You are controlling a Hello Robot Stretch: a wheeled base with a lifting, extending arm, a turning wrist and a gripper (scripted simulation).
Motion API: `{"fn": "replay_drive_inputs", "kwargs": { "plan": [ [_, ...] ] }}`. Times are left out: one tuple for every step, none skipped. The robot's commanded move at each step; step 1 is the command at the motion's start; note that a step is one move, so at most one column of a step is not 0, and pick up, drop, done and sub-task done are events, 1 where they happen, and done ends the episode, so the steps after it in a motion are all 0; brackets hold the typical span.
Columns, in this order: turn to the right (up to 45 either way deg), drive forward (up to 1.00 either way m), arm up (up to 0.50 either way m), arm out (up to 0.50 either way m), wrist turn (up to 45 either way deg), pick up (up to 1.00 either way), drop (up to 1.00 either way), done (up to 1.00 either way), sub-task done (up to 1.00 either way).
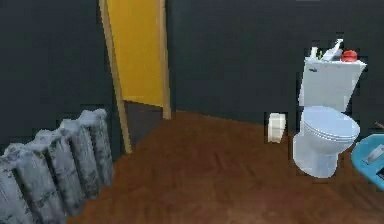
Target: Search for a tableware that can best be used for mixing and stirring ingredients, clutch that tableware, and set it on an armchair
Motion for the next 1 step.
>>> {"fn": "replay_drive_inputs", "kwargs": {
  "plan": [
    [0.0, 1.0, 0.0, 0.0, 0.0, 0.0, 0.0, 0.0, 0.0]
  ]
}}
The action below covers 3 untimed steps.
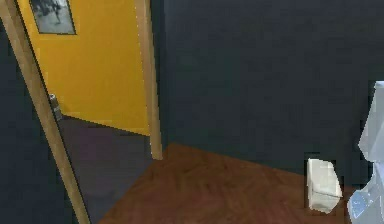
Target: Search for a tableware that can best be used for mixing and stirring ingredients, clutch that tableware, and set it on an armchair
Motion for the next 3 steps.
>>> {"fn": "replay_drive_inputs", "kwargs": {
  "plan": [
    [-6.0, 0.0, 0.0, 0.0, 0.0, 0.0, 0.0, 0.0, 0.0],
    [0.0, 0.3, 0.0, 0.0, 0.0, 0.0, 0.0, 0.0, 0.0],
    [-15.0, 0.0, 0.0, 0.0, 0.0, 0.0, 0.0, 0.0, 0.0]
  ]
}}
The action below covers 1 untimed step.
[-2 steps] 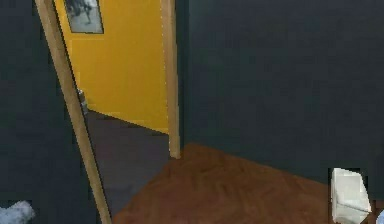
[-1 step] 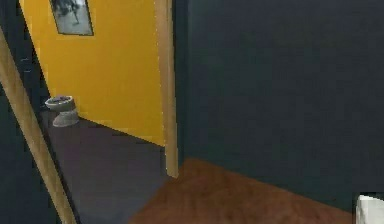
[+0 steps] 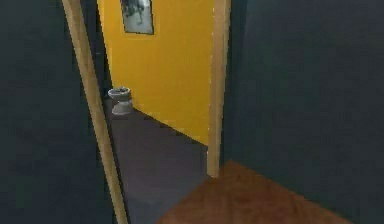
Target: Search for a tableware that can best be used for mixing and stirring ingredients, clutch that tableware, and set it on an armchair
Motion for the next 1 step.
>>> {"fn": "replay_drive_inputs", "kwargs": {
  "plan": [
    [0.0, 1.0, 0.0, 0.0, 0.0, 0.0, 0.0, 0.0, 0.0]
  ]
}}
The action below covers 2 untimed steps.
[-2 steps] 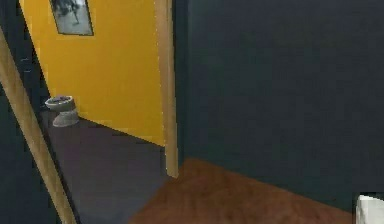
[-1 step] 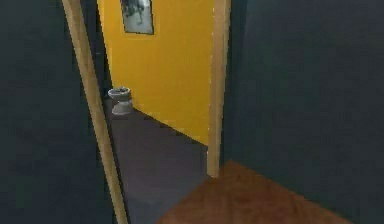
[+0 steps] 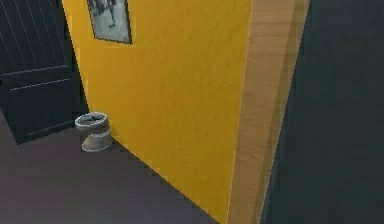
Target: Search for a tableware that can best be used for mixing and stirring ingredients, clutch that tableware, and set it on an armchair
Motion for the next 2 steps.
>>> {"fn": "replay_drive_inputs", "kwargs": {
  "plan": [
    [-9.0, 0.0, 0.0, 0.0, 0.0, 0.0, 0.0, 0.0, 0.0],
    [-3.0, 0.0, 0.0, 0.0, 0.0, 0.0, 0.0, 0.0, 0.0]
  ]
}}
